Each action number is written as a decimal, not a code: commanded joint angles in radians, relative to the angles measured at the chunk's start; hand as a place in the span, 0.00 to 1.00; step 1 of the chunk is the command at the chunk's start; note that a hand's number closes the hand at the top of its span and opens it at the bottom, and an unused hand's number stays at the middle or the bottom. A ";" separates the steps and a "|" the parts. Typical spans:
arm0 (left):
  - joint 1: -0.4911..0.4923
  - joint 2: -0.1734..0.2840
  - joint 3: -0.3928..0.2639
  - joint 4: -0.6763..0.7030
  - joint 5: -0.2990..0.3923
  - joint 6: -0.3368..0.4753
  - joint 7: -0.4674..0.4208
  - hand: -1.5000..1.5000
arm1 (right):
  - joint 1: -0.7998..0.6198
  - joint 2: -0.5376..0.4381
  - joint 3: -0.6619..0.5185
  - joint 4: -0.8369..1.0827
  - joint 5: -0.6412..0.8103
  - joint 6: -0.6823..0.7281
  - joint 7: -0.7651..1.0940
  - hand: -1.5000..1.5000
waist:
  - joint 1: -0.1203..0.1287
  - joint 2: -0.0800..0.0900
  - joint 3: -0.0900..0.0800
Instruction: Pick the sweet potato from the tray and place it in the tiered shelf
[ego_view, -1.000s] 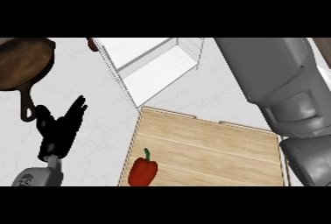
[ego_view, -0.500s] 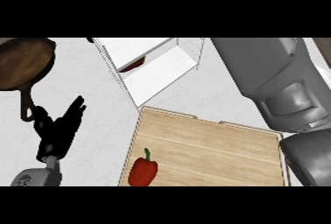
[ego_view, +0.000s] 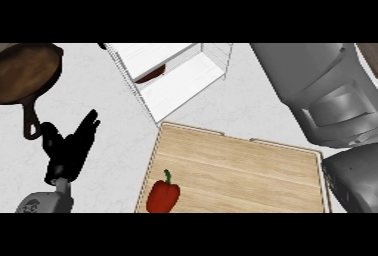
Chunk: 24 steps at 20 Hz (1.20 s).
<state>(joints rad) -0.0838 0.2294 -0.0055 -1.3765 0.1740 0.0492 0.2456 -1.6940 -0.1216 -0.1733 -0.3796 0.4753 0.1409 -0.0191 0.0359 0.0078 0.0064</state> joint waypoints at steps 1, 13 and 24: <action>0.029 0.003 0.010 0.022 0.019 -0.015 0.036 0.50 | -0.003 0.009 -0.074 0.018 -0.064 -0.031 0.036 0.00 | -0.003 0.001 -0.007; -0.007 -0.015 -0.003 0.049 -0.005 -0.016 0.031 0.50 | -0.074 -0.048 -0.300 0.069 -0.267 -0.121 0.111 0.00 | 0.009 0.012 -0.009; -0.037 -0.004 0.020 0.056 0.010 -0.033 0.046 0.50 | -0.023 -0.318 -0.375 0.109 -0.281 -0.219 0.139 0.00 | 0.014 0.026 -0.008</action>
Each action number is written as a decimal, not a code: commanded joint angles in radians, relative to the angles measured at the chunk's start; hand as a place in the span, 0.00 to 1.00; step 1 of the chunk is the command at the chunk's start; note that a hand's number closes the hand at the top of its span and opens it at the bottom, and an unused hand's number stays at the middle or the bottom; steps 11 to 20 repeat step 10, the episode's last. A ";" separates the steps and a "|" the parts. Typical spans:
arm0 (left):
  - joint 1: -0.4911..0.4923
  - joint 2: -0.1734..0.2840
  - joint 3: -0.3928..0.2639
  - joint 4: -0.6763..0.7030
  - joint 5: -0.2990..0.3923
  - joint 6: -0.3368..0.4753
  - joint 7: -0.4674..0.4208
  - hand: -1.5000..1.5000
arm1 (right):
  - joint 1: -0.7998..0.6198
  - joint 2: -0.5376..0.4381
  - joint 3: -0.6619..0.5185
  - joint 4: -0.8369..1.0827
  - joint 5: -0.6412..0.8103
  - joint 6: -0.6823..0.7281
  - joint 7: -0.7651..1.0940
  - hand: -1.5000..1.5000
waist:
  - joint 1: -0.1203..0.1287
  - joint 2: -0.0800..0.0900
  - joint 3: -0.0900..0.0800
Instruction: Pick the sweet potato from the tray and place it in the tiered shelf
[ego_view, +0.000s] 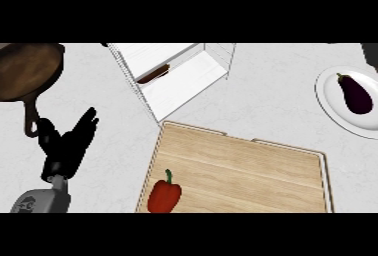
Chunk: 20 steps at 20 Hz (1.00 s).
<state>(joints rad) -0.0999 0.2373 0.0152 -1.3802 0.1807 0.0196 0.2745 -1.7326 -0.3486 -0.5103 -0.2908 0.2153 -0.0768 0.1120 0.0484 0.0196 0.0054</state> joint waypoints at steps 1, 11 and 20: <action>0.013 -0.036 -0.025 0.030 -0.010 0.016 0.027 0.50 | 0.040 -0.098 -0.048 0.023 -0.033 0.008 0.003 0.00 | -0.002 0.005 -0.006; 0.017 -0.039 -0.028 0.011 -0.016 0.006 0.014 0.50 | 0.107 -0.251 -0.075 0.073 -0.065 0.241 -0.032 0.00 | 0.018 0.012 -0.005; 0.017 -0.039 -0.028 0.011 -0.016 0.006 0.014 0.50 | 0.107 -0.251 -0.075 0.073 -0.065 0.241 -0.032 0.00 | 0.018 0.012 -0.005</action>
